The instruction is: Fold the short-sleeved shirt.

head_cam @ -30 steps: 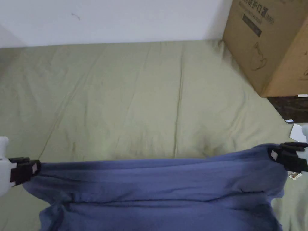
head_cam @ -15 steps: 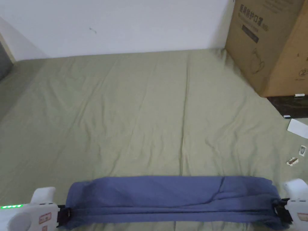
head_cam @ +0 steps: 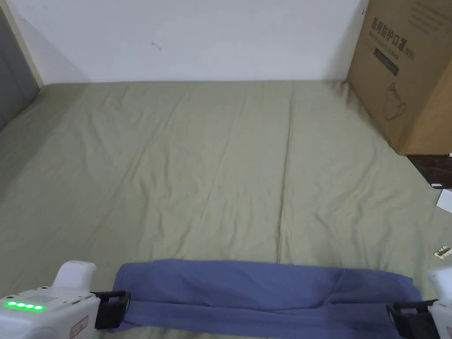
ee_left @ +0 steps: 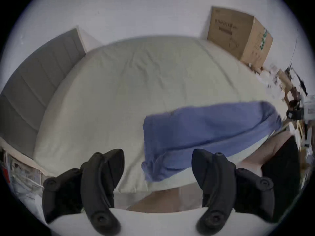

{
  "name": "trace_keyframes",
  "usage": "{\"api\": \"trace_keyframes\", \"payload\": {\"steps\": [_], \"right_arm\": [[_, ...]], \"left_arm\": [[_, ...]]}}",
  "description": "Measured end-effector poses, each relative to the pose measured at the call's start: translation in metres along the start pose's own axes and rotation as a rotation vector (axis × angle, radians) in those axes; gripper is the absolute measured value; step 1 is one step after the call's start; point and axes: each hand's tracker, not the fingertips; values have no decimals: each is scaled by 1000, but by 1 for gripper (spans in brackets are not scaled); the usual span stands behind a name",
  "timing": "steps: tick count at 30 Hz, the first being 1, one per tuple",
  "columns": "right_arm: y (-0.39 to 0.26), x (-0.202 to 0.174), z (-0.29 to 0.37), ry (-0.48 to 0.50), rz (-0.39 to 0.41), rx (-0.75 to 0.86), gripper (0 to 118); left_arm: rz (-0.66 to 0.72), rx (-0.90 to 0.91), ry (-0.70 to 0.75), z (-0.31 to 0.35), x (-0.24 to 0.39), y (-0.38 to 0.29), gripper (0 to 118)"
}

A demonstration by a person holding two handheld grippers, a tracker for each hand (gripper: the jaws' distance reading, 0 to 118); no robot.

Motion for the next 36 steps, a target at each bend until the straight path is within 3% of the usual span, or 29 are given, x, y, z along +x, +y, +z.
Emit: {"api": "trace_keyframes", "payload": {"steps": [2,4,5,6,7,8,9,10,11,13,15,18,21,22,24,26,28,30,32,36], "right_arm": [[10,-13,33,-5,-74,191,114],[18,-25,59,-28,-167,309,101],[20,-31,67,-20,-222,362,82],[21,-35,73,34,-279,430,29],[23,-42,74,88,-292,470,0],[23,-51,69,59,-284,493,0],[21,-61,67,-43,-263,472,0],[23,-66,62,2,-216,455,0],[24,-70,53,89,-187,397,0],[21,-82,46,87,-155,371,0],[17,-87,40,93,-123,341,0],[10,-89,33,125,-126,299,0],[5,-85,26,130,-144,261,0],[4,-82,25,132,-151,251,0],[3,-77,20,129,-165,232,0],[3,-74,15,117,-174,212,0],[6,-72,12,108,-188,191,0],[9,-72,7,108,-212,169,0],[15,-77,5,113,-217,157,0],[24,-85,-2,115,-189,136,0]], "left_arm": [[50,145,27,38,9,7,94],[77,265,40,66,16,10,93],[99,317,46,76,20,10,93],[121,380,61,88,27,11,87],[131,433,78,94,30,9,69],[127,468,89,96,32,7,24],[123,483,98,93,33,7,0],[128,450,183,88,36,9,0],[134,411,135,85,35,7,0],[185,304,-16,72,26,7,0],[191,235,-41,58,17,6,0],[251,125,-142,26,-13,4,0],[408,44,-286,-9,-57,-5,1],[455,27,-390,-26,-74,-8,19],[481,-140,-552,-55,-98,-14,118],[497,-153,-604,-77,-114,-13,108],[533,-233,-641,-103,-123,-12,118],[627,-279,-752,-112,-111,-26,118],[725,-295,-760,-133,-104,-32,118],[768,-287,-817,-170,-104,-37,118]]}}
